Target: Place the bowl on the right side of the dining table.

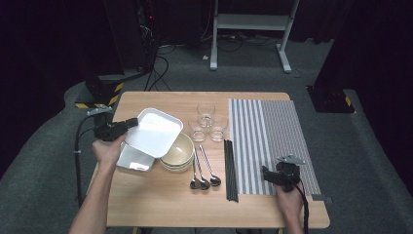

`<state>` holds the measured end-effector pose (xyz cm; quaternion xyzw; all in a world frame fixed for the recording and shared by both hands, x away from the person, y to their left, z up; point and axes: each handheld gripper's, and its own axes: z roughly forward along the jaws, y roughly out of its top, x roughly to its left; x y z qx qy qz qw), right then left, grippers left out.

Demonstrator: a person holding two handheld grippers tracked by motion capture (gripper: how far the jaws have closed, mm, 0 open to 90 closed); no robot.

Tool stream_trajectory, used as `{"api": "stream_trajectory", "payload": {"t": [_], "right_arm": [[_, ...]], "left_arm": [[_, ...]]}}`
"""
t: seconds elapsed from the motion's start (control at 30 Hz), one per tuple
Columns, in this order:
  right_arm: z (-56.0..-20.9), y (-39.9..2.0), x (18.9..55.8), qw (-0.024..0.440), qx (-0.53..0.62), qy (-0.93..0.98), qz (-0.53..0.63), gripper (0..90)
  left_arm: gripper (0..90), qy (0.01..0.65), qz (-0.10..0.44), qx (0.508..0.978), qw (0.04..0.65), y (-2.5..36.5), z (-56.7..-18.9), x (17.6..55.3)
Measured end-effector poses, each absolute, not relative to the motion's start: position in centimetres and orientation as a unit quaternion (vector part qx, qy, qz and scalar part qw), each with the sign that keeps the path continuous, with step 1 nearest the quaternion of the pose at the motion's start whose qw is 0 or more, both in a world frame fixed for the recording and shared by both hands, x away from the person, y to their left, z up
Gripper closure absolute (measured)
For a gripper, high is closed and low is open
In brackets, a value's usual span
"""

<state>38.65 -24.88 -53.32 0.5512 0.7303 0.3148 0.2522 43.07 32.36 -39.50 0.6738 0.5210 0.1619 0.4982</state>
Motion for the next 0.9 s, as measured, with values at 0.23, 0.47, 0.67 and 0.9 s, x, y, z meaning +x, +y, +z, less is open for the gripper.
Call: {"api": "stream_trajectory", "payload": {"t": [0.23, 0.47, 0.67, 0.9], "right_arm": [[-53.3, -24.9, 38.6, 0.252, 0.551, 0.730, 0.315, 18.2], [-53.3, -24.9, 38.6, 0.252, 0.551, 0.730, 0.315, 18.2], [-53.3, -24.9, 38.6, 0.252, 0.551, 0.730, 0.315, 18.2], [-53.3, -24.9, 38.6, 0.252, 0.551, 0.731, 0.315, 18.2]], "left_arm": [[88.2, 0.519, 0.155, 0.677, 0.498, 31.9, -39.6, 43.2], [88.3, 0.517, 0.152, 0.680, 0.497, 31.5, -39.7, 43.3], [88.3, 0.515, 0.151, 0.681, 0.497, 31.3, -39.8, 43.4], [88.2, 0.513, 0.152, 0.685, 0.494, 30.9, -39.8, 43.4]]}}
